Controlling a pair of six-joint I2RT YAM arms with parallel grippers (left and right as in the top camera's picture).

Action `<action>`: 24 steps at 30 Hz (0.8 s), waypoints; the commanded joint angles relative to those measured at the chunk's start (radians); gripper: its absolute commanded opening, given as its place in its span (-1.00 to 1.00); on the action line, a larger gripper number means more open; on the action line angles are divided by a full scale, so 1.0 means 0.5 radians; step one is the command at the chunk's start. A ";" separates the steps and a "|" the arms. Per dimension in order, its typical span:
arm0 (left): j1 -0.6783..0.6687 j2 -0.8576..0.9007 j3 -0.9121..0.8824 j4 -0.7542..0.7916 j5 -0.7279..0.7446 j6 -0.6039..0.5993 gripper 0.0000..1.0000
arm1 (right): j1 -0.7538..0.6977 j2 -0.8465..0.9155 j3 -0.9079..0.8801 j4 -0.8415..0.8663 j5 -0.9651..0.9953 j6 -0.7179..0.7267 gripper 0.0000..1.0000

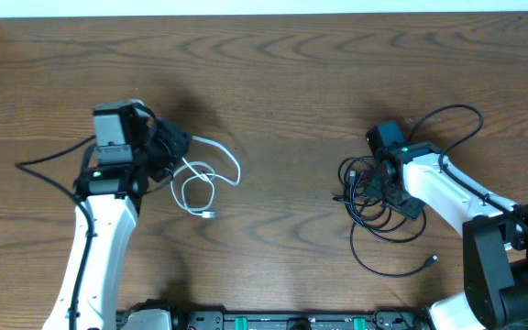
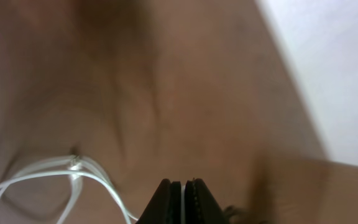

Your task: Untangle cables

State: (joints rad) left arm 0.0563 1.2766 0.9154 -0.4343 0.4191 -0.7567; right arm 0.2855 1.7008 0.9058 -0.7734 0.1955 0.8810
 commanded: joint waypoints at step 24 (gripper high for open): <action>-0.161 0.167 0.043 -0.736 -0.718 0.096 1.00 | -0.018 0.051 -0.046 0.051 0.023 0.001 0.57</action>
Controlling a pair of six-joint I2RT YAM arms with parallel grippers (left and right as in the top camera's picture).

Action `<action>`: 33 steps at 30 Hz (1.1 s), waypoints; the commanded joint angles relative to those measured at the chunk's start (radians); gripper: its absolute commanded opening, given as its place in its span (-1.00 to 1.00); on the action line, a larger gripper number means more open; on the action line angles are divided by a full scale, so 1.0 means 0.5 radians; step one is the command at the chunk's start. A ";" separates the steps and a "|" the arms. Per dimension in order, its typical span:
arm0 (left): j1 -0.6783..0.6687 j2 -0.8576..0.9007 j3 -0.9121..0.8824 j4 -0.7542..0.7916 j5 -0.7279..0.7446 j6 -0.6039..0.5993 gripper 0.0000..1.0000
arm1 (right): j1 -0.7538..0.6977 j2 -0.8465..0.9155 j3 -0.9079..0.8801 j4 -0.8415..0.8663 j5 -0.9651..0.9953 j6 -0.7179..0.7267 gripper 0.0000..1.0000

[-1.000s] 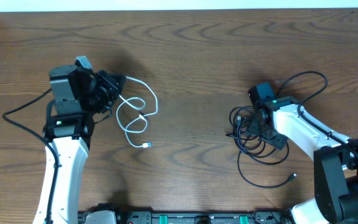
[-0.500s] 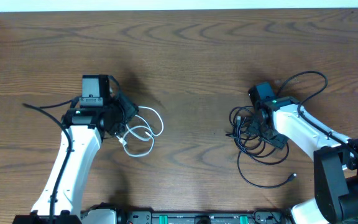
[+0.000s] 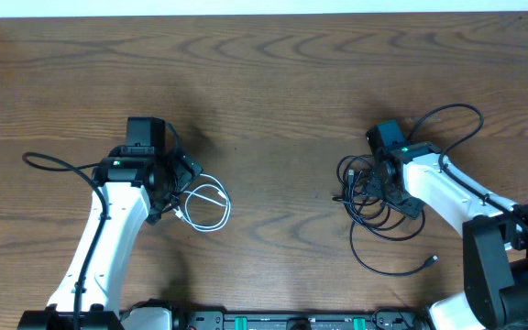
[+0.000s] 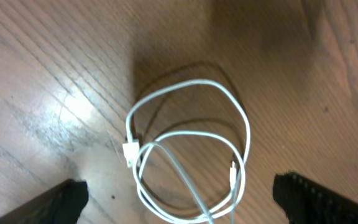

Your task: Untangle cables

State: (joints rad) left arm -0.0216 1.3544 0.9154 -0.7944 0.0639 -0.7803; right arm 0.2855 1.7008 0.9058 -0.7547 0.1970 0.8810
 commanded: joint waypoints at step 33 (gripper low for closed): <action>-0.406 0.502 0.031 0.294 0.136 -1.452 0.73 | -0.018 0.052 -0.047 0.057 0.020 -0.151 0.61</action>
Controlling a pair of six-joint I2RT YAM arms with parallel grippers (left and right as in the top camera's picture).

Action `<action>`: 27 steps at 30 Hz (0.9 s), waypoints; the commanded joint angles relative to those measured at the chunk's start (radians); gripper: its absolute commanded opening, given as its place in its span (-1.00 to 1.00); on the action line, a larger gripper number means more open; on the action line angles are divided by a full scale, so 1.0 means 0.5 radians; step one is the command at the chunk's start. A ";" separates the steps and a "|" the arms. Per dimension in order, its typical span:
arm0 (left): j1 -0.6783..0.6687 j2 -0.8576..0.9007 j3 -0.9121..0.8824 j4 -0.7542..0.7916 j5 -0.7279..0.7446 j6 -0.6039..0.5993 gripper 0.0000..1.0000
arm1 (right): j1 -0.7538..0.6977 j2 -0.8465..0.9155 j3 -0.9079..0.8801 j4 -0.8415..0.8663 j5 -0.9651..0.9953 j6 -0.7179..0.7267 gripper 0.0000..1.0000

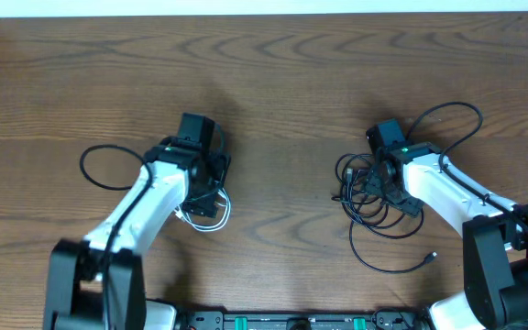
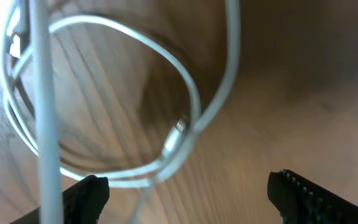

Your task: Untangle cables

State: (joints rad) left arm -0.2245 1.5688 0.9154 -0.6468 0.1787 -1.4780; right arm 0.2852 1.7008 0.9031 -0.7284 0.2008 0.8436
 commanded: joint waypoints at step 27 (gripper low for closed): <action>0.055 0.249 0.102 0.273 -0.326 0.310 -0.85 | -0.018 0.052 -0.042 -0.016 0.013 -0.076 0.64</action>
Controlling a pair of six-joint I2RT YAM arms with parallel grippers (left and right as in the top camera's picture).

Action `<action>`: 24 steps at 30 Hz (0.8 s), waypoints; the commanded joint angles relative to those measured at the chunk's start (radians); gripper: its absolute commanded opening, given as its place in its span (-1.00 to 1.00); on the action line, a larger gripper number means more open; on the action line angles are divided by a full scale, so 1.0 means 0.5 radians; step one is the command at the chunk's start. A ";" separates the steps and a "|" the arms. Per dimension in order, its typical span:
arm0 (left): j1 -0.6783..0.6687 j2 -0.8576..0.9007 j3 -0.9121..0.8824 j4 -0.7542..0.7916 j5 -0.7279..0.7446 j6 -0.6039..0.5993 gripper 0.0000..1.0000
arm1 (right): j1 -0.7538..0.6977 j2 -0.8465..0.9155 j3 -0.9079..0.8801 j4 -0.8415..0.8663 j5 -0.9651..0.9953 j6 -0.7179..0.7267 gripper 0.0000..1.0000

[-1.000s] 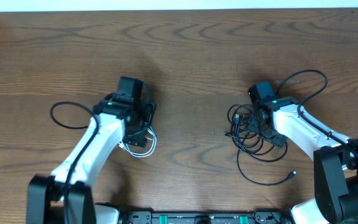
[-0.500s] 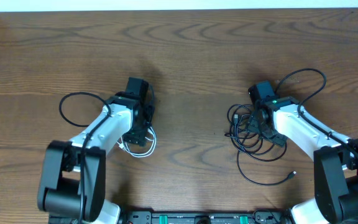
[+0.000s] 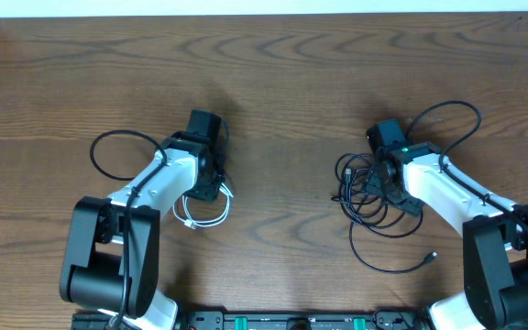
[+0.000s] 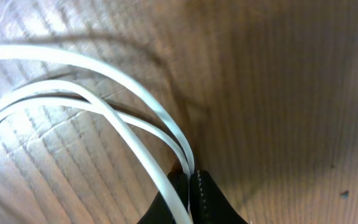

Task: Untangle cables
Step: 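Carry the white cable to the far left and release it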

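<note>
A white cable (image 3: 211, 216) lies as a small coil on the wooden table (image 3: 273, 82), left of centre. My left gripper (image 3: 208, 190) stands at the coil's upper edge. In the left wrist view the left gripper (image 4: 189, 178) is shut on two strands of the white cable (image 4: 98, 102), and a third strand crosses in front of the jaws. On the right lies a tangle of black cable (image 3: 379, 215), with one loop (image 3: 456, 115) reaching toward the back. My right gripper (image 3: 374, 181) sits in that tangle. Whether its jaws are open or shut is hidden from above.
A thin black loop (image 3: 117, 151) curls on the table left of the left arm. The black cable's free end (image 3: 432, 258) lies near the front right. The table's far edge (image 3: 264, 13) runs along the top, and the arm bases stand at the front edge.
My left gripper was open low over the white coil. It is now shut on strands of that cable. The left arm has shifted slightly. The right arm and the black tangle look unchanged.
First my left gripper was shut at the left, beside a loosely spread white cable. Then it was open above the cable, which lay in a tighter coil. Later it hung open low over the coil, further right, and now it grips the strands. The right arm stayed at the black tangle.
</note>
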State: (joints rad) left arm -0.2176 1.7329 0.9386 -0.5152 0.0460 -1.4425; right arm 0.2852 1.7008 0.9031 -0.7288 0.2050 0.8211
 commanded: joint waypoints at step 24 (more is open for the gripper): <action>0.884 -0.453 0.147 0.349 -0.440 0.551 -0.85 | -0.017 0.052 -0.041 -0.007 -0.021 -0.029 0.64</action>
State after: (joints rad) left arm 0.2001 1.4612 1.0012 -0.3428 -0.1452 -1.1812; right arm 0.2806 1.7004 0.9031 -0.7307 0.2016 0.8211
